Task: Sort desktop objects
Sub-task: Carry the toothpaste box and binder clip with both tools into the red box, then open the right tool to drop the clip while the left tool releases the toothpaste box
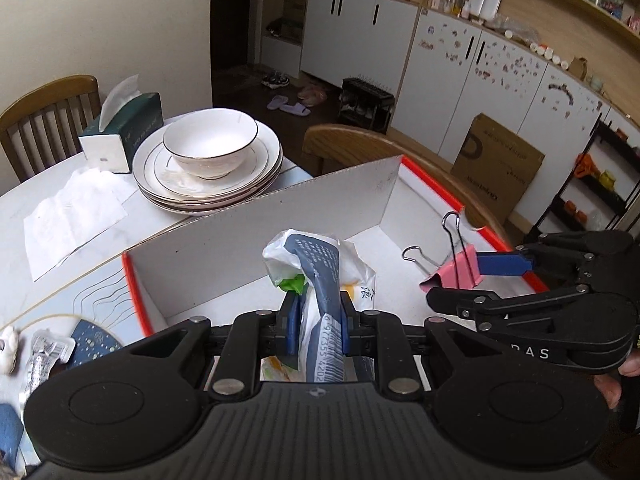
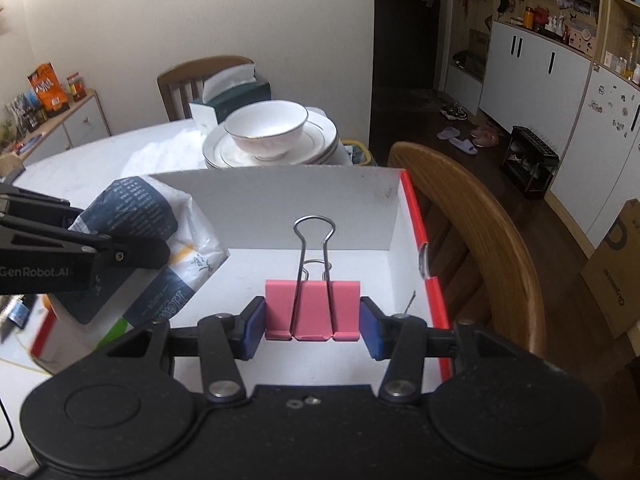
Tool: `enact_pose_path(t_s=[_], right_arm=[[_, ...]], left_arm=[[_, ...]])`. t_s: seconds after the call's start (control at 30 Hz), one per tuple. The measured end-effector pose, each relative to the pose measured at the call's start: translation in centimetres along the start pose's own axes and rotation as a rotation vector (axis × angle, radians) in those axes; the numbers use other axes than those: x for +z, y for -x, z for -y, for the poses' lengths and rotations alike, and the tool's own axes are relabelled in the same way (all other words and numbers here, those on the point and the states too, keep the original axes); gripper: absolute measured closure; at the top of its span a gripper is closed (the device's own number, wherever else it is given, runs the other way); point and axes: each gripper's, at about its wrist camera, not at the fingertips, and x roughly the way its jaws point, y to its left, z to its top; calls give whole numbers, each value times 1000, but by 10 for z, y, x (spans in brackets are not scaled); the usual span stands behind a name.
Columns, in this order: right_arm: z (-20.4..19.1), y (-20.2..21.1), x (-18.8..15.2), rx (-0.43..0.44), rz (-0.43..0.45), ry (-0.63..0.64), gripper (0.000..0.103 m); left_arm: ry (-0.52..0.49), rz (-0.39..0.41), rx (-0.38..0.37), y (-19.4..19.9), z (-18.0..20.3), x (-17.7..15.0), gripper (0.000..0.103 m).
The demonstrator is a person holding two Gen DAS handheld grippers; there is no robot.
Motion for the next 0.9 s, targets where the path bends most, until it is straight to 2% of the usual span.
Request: enact_pose_path(t_s=[0.23, 0.43, 0.6, 0.9], right_arm=[[8, -32, 5, 4, -76, 61, 55], [2, -42, 15, 24, -84, 111, 55], [-11, -50, 13, 48, -119, 210, 55], [-22, -72, 18, 74, -234, 277, 55]], left_arm=[[-17, -43, 13, -31, -2, 4, 85], [-49, -77, 49, -52, -4, 2, 85], [-20, -132, 71, -65, -11, -2, 85], [12, -208, 59, -82, -13, 1, 85]])
